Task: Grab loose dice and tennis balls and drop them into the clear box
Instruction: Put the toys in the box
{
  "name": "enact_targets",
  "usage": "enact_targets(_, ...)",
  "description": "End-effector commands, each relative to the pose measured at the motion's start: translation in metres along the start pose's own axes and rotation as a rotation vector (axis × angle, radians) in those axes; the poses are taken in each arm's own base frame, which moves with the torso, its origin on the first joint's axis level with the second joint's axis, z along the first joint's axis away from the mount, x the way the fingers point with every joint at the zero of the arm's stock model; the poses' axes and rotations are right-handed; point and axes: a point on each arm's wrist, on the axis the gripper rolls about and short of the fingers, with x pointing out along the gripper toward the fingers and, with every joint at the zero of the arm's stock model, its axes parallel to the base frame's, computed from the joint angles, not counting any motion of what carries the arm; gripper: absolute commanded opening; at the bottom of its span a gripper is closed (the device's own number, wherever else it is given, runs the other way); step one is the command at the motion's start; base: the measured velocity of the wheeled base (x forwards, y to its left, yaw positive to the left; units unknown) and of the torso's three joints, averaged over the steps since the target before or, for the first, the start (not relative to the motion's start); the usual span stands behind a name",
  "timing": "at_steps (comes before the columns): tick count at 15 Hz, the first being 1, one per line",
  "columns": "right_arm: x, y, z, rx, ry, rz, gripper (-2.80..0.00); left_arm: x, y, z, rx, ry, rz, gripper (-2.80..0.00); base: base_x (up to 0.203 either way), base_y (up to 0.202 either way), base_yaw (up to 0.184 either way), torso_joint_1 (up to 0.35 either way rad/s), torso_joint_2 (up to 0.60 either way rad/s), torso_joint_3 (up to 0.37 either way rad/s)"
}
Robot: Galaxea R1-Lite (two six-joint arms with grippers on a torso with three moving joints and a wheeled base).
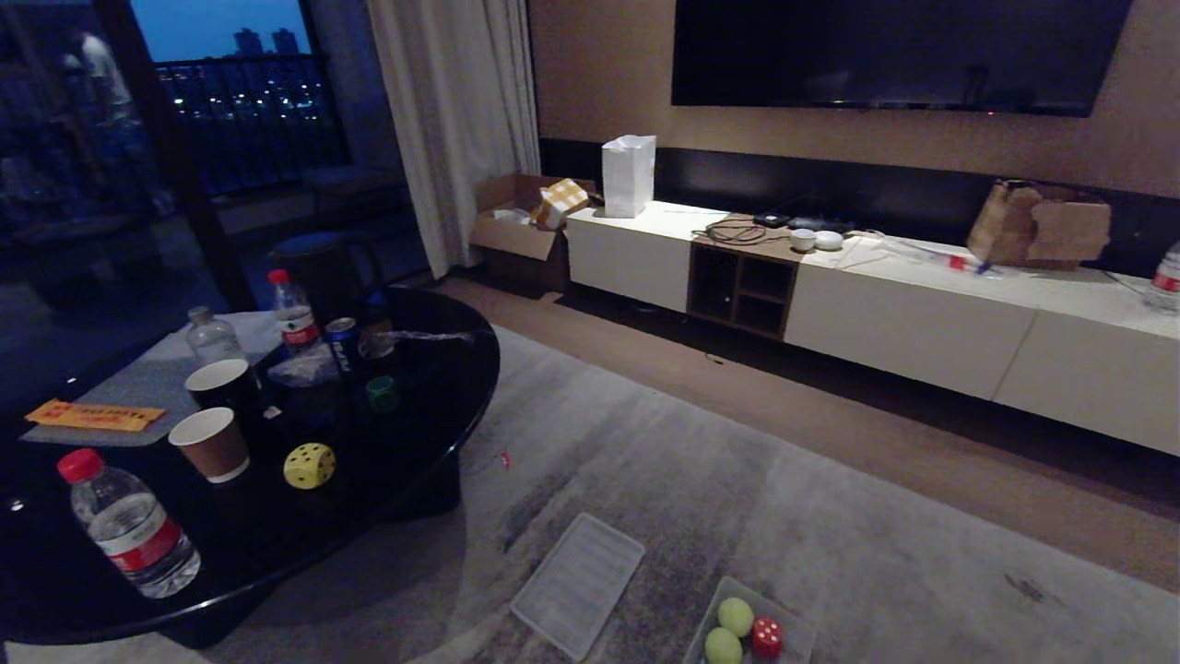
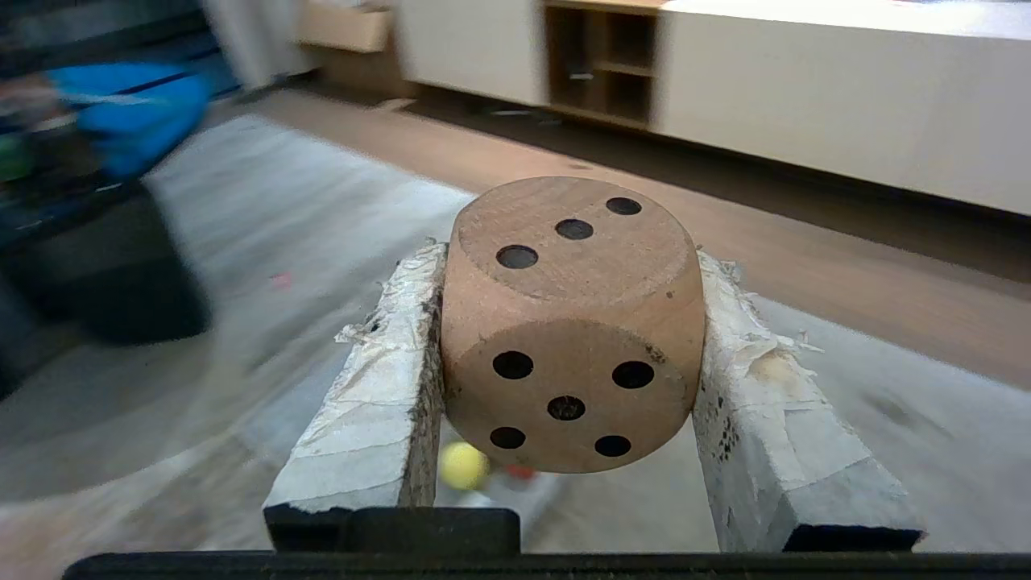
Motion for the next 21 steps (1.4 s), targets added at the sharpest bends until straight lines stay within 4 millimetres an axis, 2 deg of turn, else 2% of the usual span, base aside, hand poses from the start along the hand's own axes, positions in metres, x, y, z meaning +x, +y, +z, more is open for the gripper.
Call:
enact_targets(1,0.0007,-0.0001,-0.0030,0.001,0.010,0.000,-2.80,-0.0001,0.0000,0.0000,-0.001,-0.003,0.000,-2.80,0.000,0.007,-0.144,0.002,0.00,0.007)
enact_targets(3,0.0007,-0.0001,-0.0030,0.001,0.010,0.000,-2.80,-0.0001,0.0000,0.0000,-0.001,-0.003,0.000,-2.80,0.000,0.004,-0.099,0.000,0.00,0.003)
enact_targets(21,0.0007,-0.0001,-0.0030,-0.001,0.010,0.000,-2.80,-0.0001,0.0000,0.0000,-0.003,-0.002,0.000,-2.80,0.000,0.000,0.000,0.000,0.00,-0.006)
